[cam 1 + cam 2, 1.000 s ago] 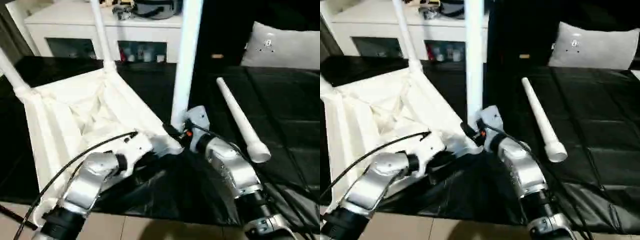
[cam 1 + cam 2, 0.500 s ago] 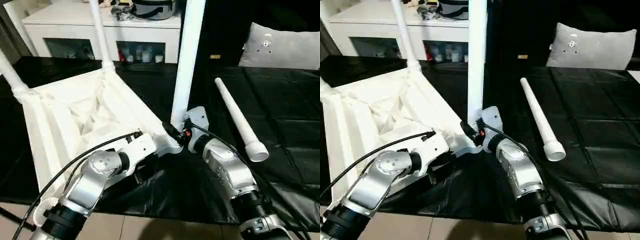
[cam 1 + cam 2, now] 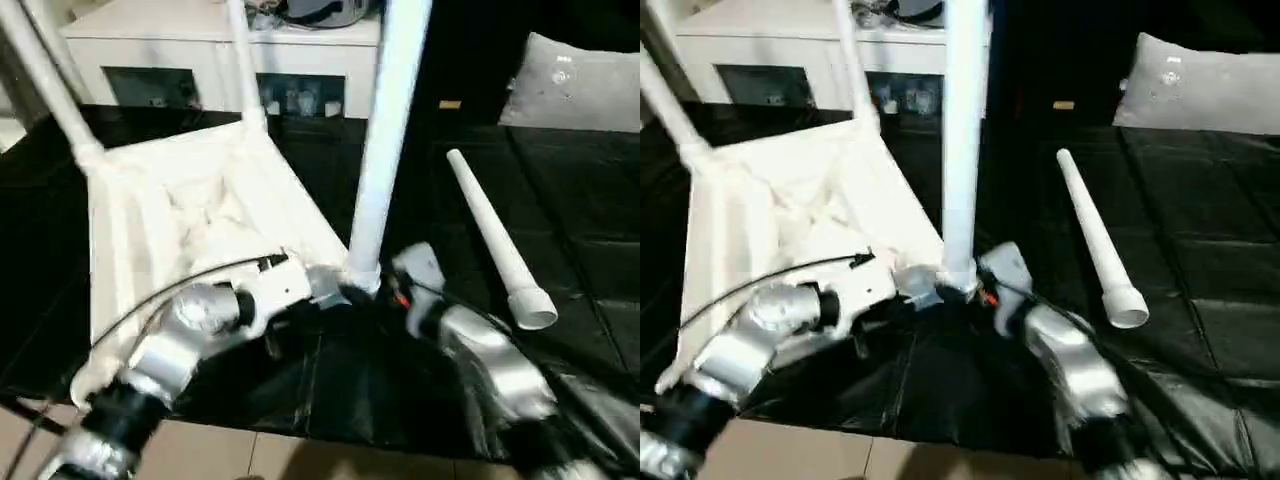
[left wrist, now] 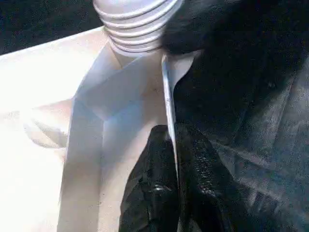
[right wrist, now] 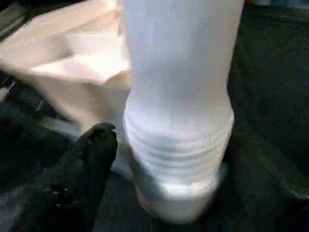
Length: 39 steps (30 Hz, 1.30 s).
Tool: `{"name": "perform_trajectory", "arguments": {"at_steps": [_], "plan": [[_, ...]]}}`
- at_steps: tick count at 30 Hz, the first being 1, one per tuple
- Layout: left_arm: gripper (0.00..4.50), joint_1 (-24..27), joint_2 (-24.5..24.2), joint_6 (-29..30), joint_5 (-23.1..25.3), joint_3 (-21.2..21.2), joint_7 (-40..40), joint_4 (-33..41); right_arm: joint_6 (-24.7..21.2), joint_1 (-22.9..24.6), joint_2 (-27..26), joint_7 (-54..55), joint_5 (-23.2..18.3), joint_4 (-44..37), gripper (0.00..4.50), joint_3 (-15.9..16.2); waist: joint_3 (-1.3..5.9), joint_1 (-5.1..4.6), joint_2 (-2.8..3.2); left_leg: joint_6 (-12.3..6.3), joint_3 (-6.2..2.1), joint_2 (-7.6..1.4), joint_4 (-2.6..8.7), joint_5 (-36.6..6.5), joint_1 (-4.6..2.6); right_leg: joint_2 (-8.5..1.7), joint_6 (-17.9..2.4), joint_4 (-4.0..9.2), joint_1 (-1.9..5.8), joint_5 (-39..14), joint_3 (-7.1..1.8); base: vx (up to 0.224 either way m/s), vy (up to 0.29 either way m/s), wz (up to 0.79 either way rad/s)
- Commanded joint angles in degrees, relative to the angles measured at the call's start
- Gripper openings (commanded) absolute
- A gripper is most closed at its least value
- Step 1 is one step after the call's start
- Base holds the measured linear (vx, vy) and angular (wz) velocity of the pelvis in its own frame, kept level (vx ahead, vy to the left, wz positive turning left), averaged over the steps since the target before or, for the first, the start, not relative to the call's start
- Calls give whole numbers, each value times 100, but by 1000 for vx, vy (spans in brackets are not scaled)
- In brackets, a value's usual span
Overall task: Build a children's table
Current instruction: Insert table leg to table base, then rotate leg to tighten
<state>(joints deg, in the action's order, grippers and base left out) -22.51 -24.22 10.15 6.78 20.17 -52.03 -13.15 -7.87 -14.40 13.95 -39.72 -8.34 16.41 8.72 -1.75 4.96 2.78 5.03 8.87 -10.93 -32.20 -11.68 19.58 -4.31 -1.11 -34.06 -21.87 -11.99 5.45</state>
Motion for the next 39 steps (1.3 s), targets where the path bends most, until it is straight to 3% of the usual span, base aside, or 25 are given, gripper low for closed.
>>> {"name": "perform_trajectory", "arguments": {"at_steps": [1, 6, 12, 24, 39], "plan": [[0, -24, -199, -379, 148, 256, -350, -446, -47, 71, 206, -387, -111, -224, 429, -63, 230, -2, 6, -267, -36, -201, 368, -1046, 77, -408, -867, 442, 290, -980, -336, 0, 0, 0], [0, -135, -328, -862, 96, 368, -727, -698, -114, 35, 624, -945, -328, -425, 447, -153, 262, 18, -31, -421, -22, -211, 320, -734, 80, -411, -983, 388, 302, -588, -337, 0, 0, 0], [0, -250, -499, -1422, -46, 497, -1344, -840, -238, -181, 1070, -1653, -520, -584, 447, -60, 288, 51, -27, -566, -20, -239, 273, -457, 82, -406, -1224, 305, 297, -99, -320, 0, 0, 0], [0, -315, -528, -1854, -197, 641, -1962, -709, -273, -647, 1129, -2375, -376, -272, 447, 429, 302, 205, -45, -492, -3, -255, 255, -480, 60, -435, -1290, 265, 286, -160, -323, 0, 0, 0], [0, -253, -564, -1855, -205, 668, -2102, -590, -392, -638, 1023, -2601, -489, -131, 306, 522, 323, 287, -58, -439, -4, -244, 231, -409, 69, -431, -1208, 238, 293, -108, -326, 0, 0, 0]]}}
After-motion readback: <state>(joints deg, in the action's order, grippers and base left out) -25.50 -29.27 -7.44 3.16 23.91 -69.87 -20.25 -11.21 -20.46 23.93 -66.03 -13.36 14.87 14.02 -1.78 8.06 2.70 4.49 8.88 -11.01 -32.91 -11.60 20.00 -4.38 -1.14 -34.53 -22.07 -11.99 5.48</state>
